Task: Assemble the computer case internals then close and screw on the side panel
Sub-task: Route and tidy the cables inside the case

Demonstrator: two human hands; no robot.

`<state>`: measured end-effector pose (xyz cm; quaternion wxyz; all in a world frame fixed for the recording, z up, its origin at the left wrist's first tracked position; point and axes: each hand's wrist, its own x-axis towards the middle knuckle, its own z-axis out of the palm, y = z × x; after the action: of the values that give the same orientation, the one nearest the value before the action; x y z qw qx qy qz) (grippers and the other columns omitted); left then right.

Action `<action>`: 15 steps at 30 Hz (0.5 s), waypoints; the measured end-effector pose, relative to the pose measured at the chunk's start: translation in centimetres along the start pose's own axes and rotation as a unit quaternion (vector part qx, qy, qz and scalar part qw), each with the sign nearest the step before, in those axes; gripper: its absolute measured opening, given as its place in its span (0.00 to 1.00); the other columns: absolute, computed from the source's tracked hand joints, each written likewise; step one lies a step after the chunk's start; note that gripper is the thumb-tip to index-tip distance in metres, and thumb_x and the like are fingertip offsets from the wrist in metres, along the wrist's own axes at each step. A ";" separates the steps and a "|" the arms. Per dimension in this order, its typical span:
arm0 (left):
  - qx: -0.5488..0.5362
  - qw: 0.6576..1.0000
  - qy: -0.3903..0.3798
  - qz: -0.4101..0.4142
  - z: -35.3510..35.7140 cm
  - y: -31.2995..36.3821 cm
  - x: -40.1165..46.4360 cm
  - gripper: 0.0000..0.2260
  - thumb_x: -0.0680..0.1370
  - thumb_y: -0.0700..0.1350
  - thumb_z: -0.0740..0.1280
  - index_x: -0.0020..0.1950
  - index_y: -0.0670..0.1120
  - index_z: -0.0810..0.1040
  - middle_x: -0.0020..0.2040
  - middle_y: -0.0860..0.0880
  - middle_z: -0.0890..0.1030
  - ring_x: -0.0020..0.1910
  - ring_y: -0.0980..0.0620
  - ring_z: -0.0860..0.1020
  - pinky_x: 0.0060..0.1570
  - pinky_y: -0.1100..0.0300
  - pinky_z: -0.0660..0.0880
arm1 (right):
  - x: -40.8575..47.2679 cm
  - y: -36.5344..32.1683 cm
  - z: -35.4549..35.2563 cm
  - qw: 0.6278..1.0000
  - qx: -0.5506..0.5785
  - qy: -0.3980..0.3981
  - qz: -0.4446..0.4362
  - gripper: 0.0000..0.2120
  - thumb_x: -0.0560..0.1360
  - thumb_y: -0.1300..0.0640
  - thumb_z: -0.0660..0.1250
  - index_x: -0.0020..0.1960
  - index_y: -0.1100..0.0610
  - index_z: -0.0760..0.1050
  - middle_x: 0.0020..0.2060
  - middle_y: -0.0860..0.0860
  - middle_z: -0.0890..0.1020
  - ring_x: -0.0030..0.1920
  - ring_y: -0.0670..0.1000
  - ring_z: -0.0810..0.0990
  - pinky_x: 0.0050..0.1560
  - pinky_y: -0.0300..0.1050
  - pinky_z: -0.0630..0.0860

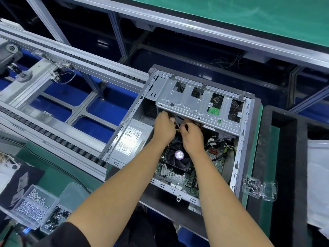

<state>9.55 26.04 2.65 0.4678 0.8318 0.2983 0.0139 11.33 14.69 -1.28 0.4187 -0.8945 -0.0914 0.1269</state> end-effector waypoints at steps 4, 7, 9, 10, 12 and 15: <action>-0.085 0.996 0.031 0.012 0.1 -0.1 -0.3 0.06 0.85 0.39 0.58 0.54 0.40 0.74 0.46 0.42 0.81 0.42 0.50 0.79 0.41 0.59 0.75 | 0.4 0.2 0.0 0.999 -0.044 -0.013 0.027 0.11 0.83 0.55 0.60 0.43 0.55 0.71 0.37 0.55 0.78 0.40 0.60 0.76 0.38 0.48 0.64; -0.141 0.989 0.051 0.006 0.4 -0.4 -0.3 0.08 0.86 0.42 0.57 0.54 0.40 0.73 0.44 0.42 0.79 0.39 0.50 0.75 0.38 0.58 0.70 | 0.6 0.3 0.0 0.996 -0.076 -0.021 0.031 0.09 0.83 0.52 0.60 0.44 0.52 0.70 0.39 0.53 0.78 0.41 0.59 0.77 0.40 0.47 0.65; -0.193 0.979 0.062 -0.023 0.7 -0.3 -0.1 0.09 0.86 0.44 0.56 0.54 0.40 0.72 0.43 0.42 0.77 0.39 0.49 0.73 0.39 0.56 0.70 | 0.6 0.3 -0.1 0.995 -0.092 -0.028 0.027 0.08 0.83 0.51 0.60 0.46 0.51 0.70 0.40 0.51 0.78 0.43 0.59 0.77 0.41 0.47 0.65; -0.218 0.973 0.068 -0.037 0.9 -0.3 0.0 0.10 0.86 0.44 0.55 0.53 0.40 0.71 0.42 0.43 0.76 0.38 0.50 0.73 0.38 0.57 0.70 | 0.6 0.3 -0.2 0.994 -0.102 -0.029 0.026 0.08 0.83 0.51 0.59 0.46 0.50 0.70 0.39 0.50 0.77 0.42 0.58 0.77 0.41 0.47 0.65; -0.266 0.959 0.082 -0.061 1.2 -0.2 0.0 0.09 0.87 0.44 0.54 0.53 0.41 0.70 0.39 0.46 0.75 0.36 0.52 0.71 0.35 0.61 0.70 | 0.6 0.2 -0.2 0.991 -0.134 -0.026 0.012 0.08 0.83 0.52 0.60 0.46 0.51 0.70 0.37 0.48 0.75 0.41 0.57 0.74 0.40 0.47 0.65; -0.291 0.950 0.089 -0.065 1.4 -0.3 -0.2 0.08 0.87 0.43 0.54 0.51 0.43 0.70 0.38 0.47 0.75 0.36 0.53 0.72 0.39 0.60 0.69 | 0.4 0.0 -0.2 0.984 -0.177 -0.018 -0.002 0.09 0.82 0.56 0.60 0.43 0.51 0.70 0.35 0.46 0.72 0.40 0.56 0.72 0.38 0.47 0.62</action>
<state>9.65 24.99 1.72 0.6608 0.6336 0.3756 0.1439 11.74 14.65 -1.27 0.2526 -0.9518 -0.1218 0.1241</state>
